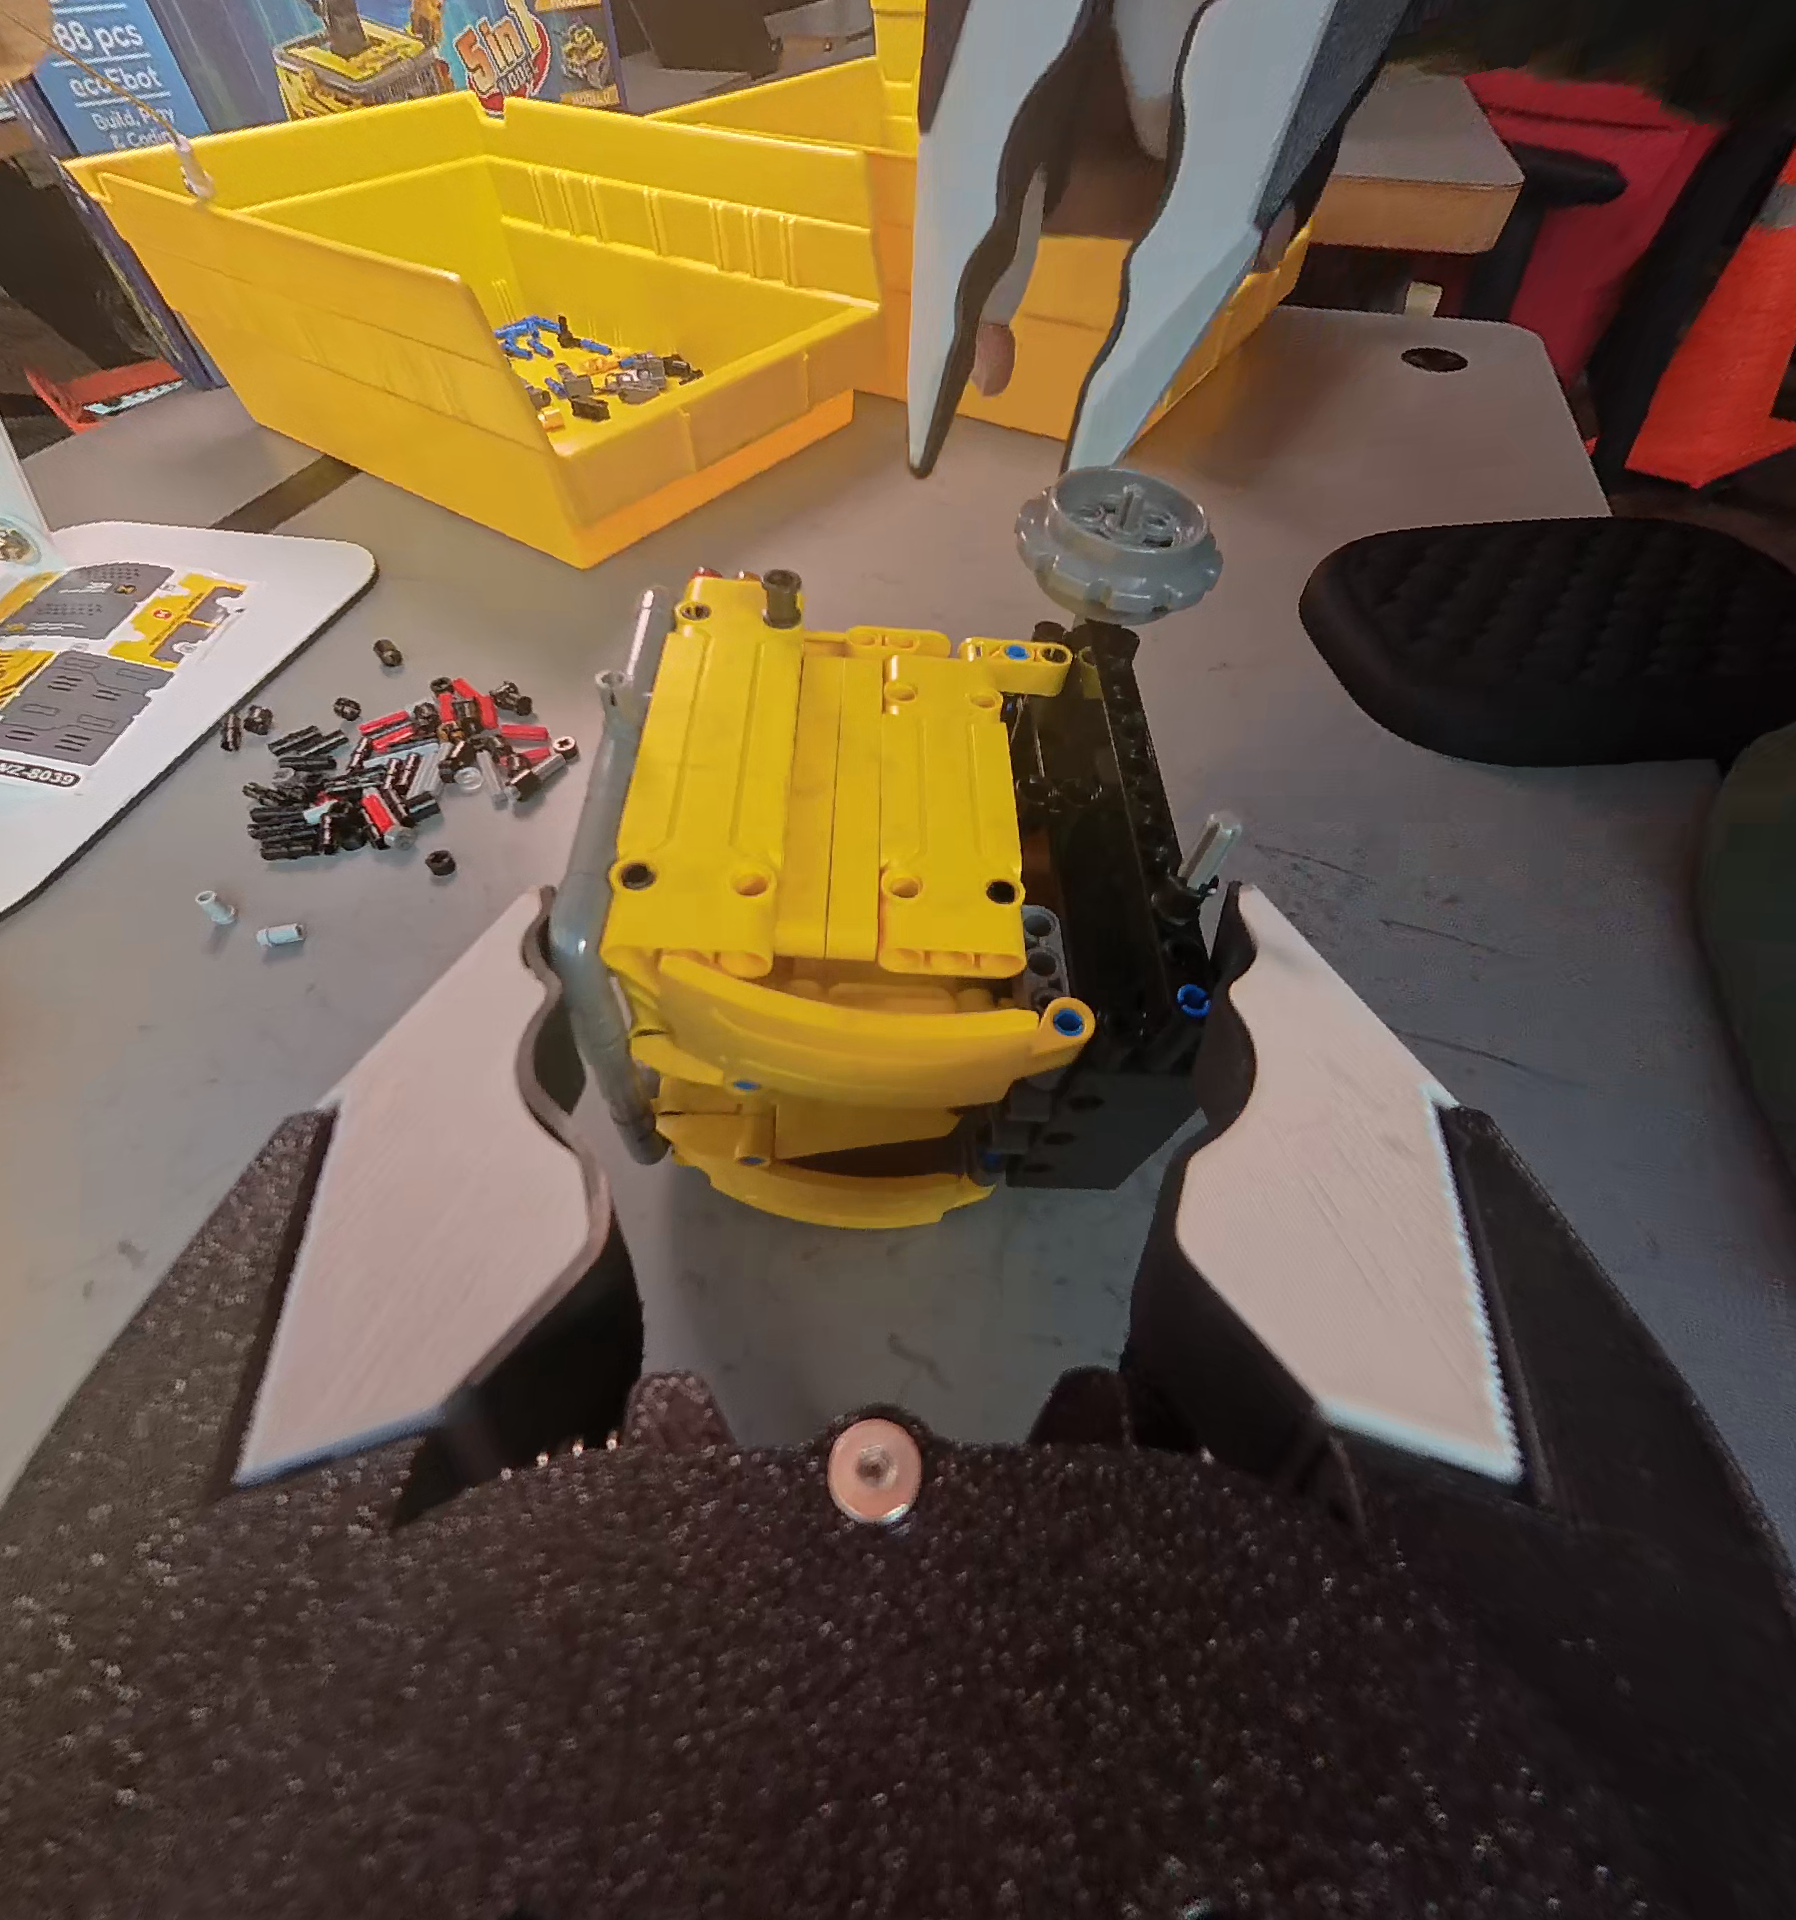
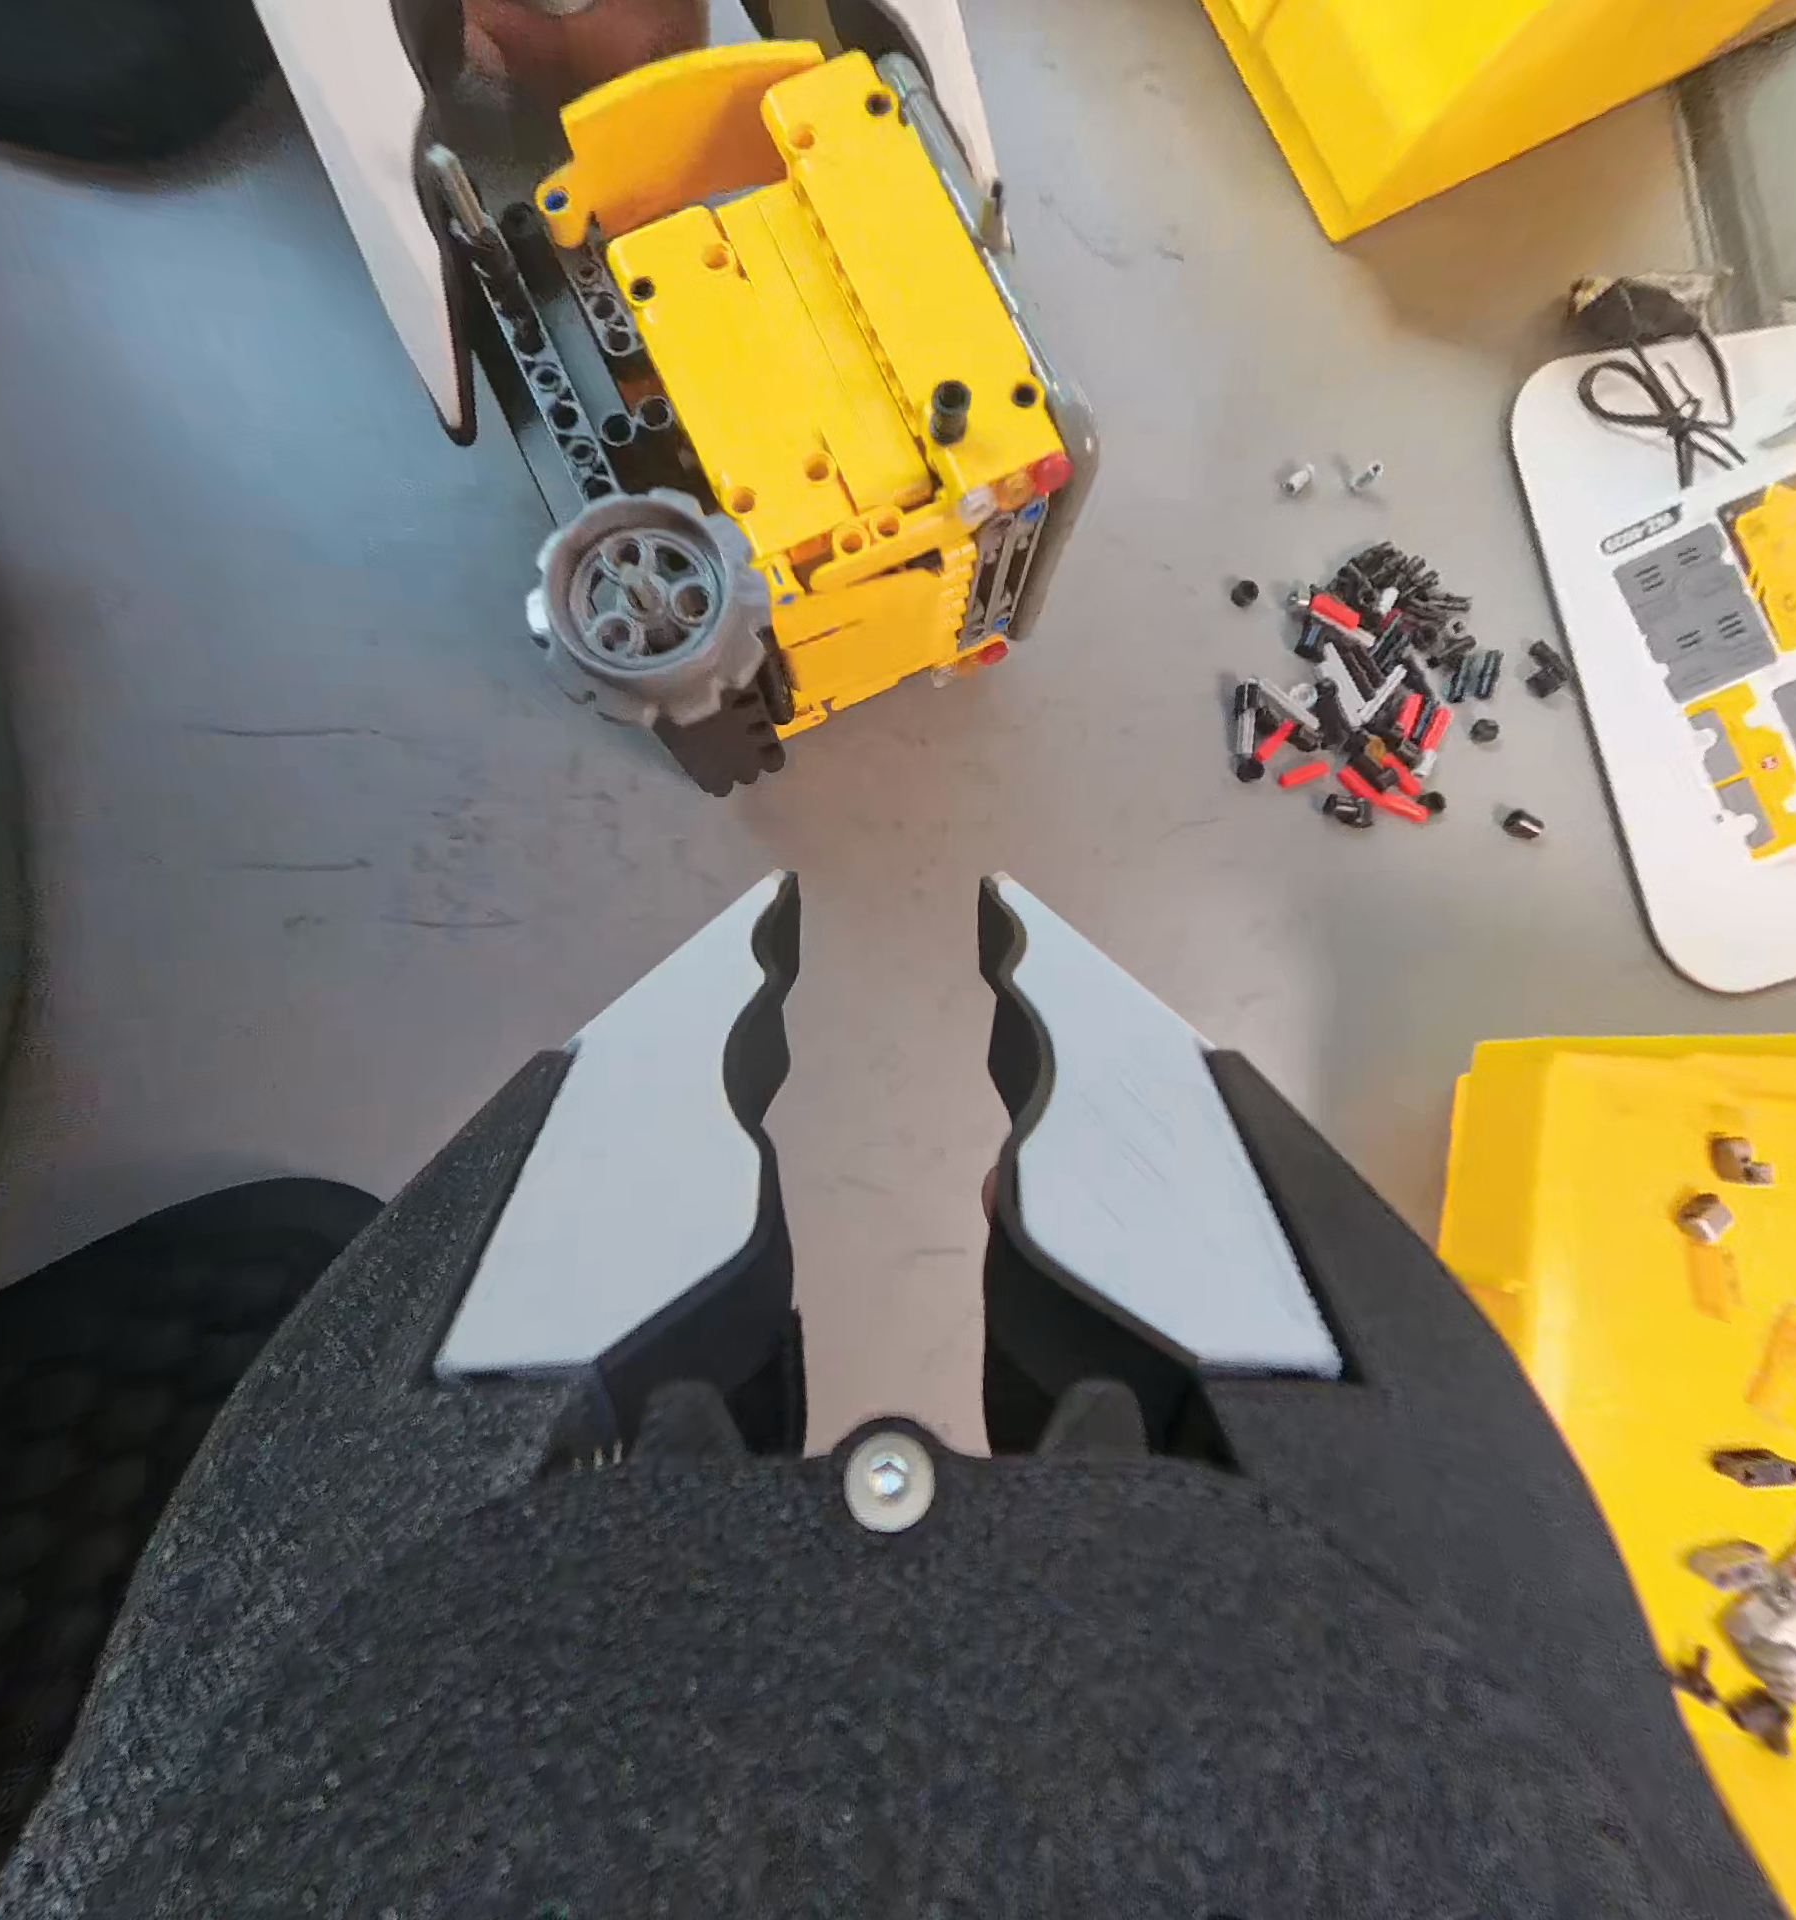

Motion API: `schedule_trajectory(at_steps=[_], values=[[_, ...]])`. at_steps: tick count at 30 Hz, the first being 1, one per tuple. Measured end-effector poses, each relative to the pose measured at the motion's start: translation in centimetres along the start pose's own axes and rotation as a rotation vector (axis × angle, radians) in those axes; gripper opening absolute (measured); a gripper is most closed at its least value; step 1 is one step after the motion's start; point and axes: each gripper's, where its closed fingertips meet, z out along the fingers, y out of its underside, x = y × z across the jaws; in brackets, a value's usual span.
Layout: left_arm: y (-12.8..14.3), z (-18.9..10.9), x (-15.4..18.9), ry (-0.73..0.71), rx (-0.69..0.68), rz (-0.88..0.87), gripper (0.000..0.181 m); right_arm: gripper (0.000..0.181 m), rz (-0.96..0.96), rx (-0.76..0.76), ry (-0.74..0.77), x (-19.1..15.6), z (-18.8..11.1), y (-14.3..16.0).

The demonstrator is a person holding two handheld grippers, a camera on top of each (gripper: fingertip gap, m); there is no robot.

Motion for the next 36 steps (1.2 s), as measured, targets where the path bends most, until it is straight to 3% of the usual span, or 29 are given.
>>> schedule_trajectory(at_steps=[7,11,14,16,19,23,29,31,36], values=[[0.0,-0.4,0.2,0.005,-0.013,0.031,0.119,0.028,0.066,0.135,0.009,0.6,1.5,0.6],[-0.7,-2.7,-0.1,-0.008,-0.053,0.081,0.116,0.028,0.06,0.202,0.022,0.5,1.8,-0.1],[-0.4,-5.5,-0.5,-0.045,-0.14,0.101,0.093,0.028,0.084,0.226,0.021,0.4,2.2,0.1],[1.4,-7.1,-0.4,-0.048,-0.253,0.084,0.078,0.028,0.091,0.231,0.023,0.2,2.3,0.6],[5.1,-9.0,-0.6,-0.104,-0.449,0.07,0.076,0.028,0.106,0.241,0.031,0.1,2.5,1.4],[8.3,-9.5,-0.5,-0.137,-0.54,-0.017,0.07,0.028,0.142,0.275,0.024,-0.2,2.9,2.0],[10.0,-8.5,-0.4,-0.152,-0.546,-0.071,0.054,0.028,0.136,0.279,0.03,-1.1,2.8,2.7],[9.8,-8.2,-0.6,-0.166,-0.519,-0.074,0.04,0.028,0.146,0.29,0.039,-1.1,2.3,2.7],[7.9,-8.6,-0.3,-0.206,-0.455,-0.044,0.04,0.032,0.144,0.406,0.041,-2.1,-0.6,0.1]])
